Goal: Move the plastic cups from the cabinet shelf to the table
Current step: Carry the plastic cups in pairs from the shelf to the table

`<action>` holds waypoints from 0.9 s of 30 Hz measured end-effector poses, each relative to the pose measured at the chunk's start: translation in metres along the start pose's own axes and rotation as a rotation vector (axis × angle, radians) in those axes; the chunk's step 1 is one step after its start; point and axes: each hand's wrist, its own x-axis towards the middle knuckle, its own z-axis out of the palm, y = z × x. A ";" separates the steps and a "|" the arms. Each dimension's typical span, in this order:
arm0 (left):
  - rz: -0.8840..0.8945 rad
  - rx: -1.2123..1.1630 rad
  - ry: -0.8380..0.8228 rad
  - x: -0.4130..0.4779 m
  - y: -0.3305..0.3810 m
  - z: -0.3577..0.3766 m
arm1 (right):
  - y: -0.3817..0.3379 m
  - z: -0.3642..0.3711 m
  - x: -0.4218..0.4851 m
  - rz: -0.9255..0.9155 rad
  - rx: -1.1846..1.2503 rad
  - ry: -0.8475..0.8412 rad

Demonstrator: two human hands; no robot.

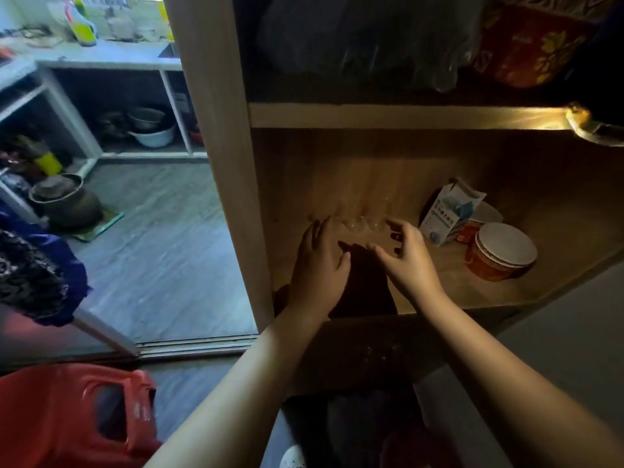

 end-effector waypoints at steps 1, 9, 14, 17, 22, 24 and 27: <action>-0.007 -0.005 -0.025 0.006 -0.004 0.004 | 0.004 0.004 0.006 0.016 0.019 0.004; -0.067 0.004 -0.048 0.048 -0.017 0.027 | 0.028 0.017 0.056 0.031 -0.027 -0.041; -0.085 0.098 -0.014 0.074 -0.028 0.054 | 0.044 0.034 0.083 0.048 -0.043 -0.097; -0.157 0.110 -0.015 0.090 -0.039 0.071 | 0.053 0.044 0.094 -0.015 -0.056 -0.128; -0.182 0.064 -0.006 0.102 -0.055 0.095 | 0.068 0.057 0.111 -0.039 -0.163 -0.136; -0.147 0.016 0.032 0.103 -0.059 0.100 | 0.072 0.060 0.114 -0.030 -0.179 -0.132; -0.159 -0.029 0.106 0.106 -0.062 0.107 | 0.077 0.063 0.116 -0.032 -0.199 -0.133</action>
